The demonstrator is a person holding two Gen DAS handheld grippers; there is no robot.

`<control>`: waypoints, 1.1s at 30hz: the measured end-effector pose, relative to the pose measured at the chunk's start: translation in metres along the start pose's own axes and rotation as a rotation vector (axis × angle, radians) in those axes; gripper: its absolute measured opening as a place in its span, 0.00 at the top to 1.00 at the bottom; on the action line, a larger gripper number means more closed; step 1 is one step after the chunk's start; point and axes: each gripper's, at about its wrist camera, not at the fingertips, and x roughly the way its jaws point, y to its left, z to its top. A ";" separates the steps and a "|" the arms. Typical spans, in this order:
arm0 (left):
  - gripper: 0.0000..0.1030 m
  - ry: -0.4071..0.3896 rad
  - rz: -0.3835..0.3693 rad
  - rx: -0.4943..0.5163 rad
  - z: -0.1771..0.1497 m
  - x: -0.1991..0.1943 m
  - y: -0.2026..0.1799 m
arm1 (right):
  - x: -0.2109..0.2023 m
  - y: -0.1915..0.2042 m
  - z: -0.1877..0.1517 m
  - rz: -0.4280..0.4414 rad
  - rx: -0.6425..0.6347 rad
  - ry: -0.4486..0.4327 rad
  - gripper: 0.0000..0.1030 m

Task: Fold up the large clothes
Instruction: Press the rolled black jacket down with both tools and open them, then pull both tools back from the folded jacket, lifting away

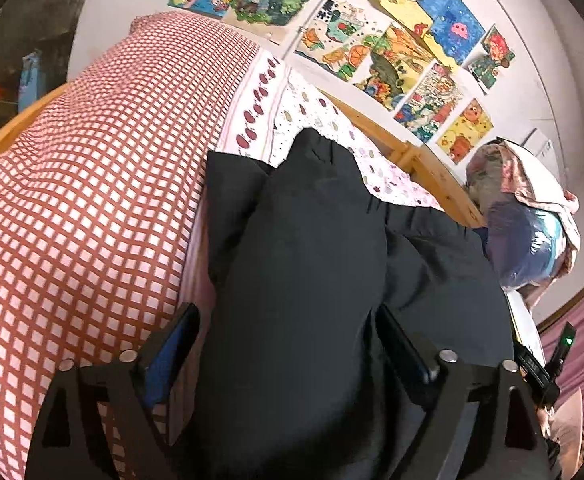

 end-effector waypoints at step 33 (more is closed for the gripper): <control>0.00 -0.261 0.201 0.304 -0.018 -0.070 -0.077 | -0.068 0.015 0.001 0.015 -0.101 -0.151 0.08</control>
